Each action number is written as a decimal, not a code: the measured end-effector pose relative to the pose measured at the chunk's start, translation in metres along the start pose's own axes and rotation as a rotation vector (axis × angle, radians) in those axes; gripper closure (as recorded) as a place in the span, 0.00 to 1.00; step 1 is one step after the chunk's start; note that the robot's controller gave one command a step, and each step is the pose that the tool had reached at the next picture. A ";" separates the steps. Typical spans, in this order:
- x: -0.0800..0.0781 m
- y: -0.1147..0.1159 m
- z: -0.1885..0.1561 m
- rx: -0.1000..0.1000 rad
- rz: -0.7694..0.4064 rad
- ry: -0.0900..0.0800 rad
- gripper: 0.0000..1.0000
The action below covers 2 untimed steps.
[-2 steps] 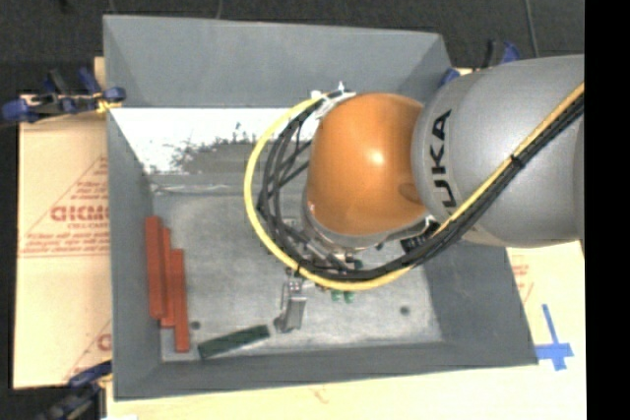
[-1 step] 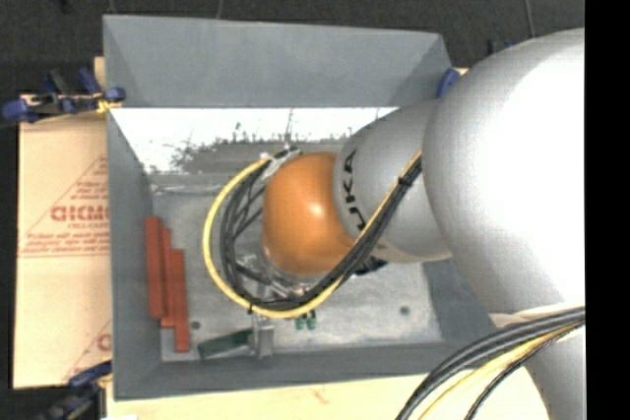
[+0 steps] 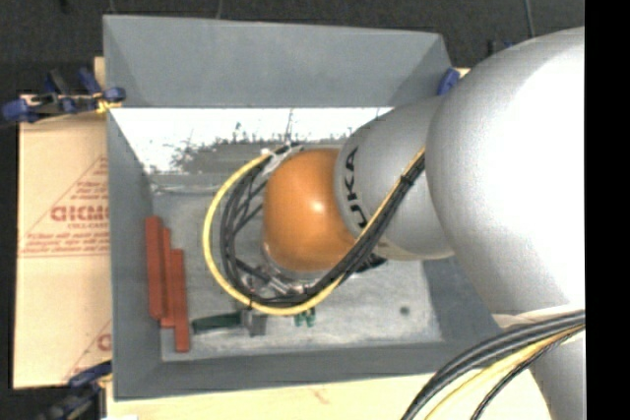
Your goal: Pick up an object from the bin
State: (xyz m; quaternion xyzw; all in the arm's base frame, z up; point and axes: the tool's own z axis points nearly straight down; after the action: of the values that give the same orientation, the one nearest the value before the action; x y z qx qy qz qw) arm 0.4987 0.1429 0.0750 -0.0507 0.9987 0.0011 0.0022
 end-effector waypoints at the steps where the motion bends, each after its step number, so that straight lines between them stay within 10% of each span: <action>1: -0.039 0.023 0.001 0.025 0.053 0.011 1.00; 2: -0.046 0.039 -0.264 -0.002 0.154 -0.009 1.00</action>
Offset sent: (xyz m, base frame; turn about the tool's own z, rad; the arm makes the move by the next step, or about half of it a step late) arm 0.0402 0.0491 -0.0050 0.0478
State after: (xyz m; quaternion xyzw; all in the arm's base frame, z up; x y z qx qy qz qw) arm 0.5390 0.1859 0.3395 0.0262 0.9996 0.0025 0.0064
